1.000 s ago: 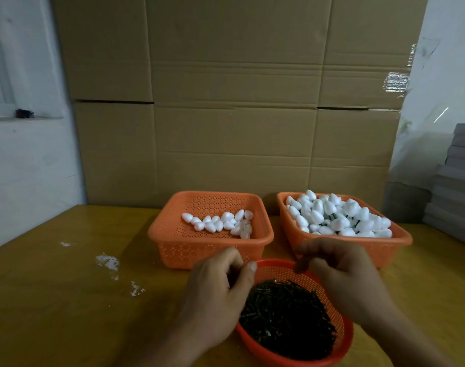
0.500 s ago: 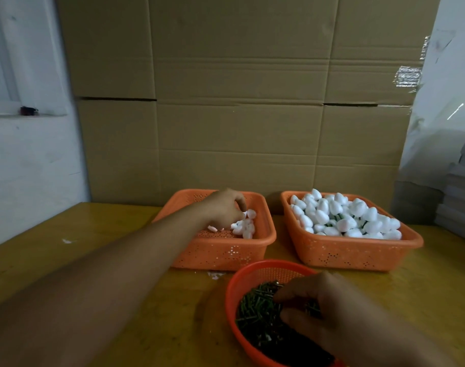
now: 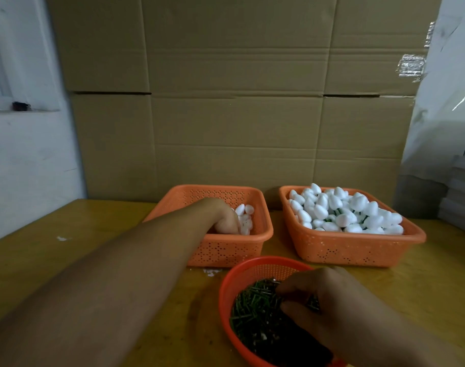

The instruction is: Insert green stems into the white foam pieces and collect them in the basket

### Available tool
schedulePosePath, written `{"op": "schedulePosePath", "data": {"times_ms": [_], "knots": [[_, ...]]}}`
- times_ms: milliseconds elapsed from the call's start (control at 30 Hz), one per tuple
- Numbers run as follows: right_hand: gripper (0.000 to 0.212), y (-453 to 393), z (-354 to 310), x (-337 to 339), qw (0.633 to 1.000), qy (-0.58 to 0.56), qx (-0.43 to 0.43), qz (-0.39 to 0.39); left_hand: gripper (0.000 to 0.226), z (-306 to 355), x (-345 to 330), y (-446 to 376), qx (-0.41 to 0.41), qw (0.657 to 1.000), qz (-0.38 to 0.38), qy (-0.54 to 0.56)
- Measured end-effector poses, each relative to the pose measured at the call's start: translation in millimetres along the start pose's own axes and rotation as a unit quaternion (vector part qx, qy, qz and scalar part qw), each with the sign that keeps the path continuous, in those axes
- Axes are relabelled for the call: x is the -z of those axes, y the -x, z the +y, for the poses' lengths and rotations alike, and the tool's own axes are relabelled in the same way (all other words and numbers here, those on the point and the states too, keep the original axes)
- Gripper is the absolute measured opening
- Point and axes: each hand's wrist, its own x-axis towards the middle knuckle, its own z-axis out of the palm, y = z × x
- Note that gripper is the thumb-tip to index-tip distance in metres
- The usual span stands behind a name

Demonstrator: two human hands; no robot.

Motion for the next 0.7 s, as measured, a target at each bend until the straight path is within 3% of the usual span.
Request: {"op": "schedulePosePath", "data": {"times_ms": [200,433,700], "knots": [[0.035,0,1,-2,1.000,0.015,-0.004,-0.016,0.052,1,-5,1,-0.026,0.997,0.010,0.073],[0.035,-1,0,-3,1.000,0.019,-0.011,-0.013,0.047,-7,-6,-2,-0.024,0.996,0.021,0.079],[0.032,-2,0,-3,0.999,0.025,-0.012,-0.028,0.017,-15,-7,-6,-0.085,0.979,0.131,0.132]]}}
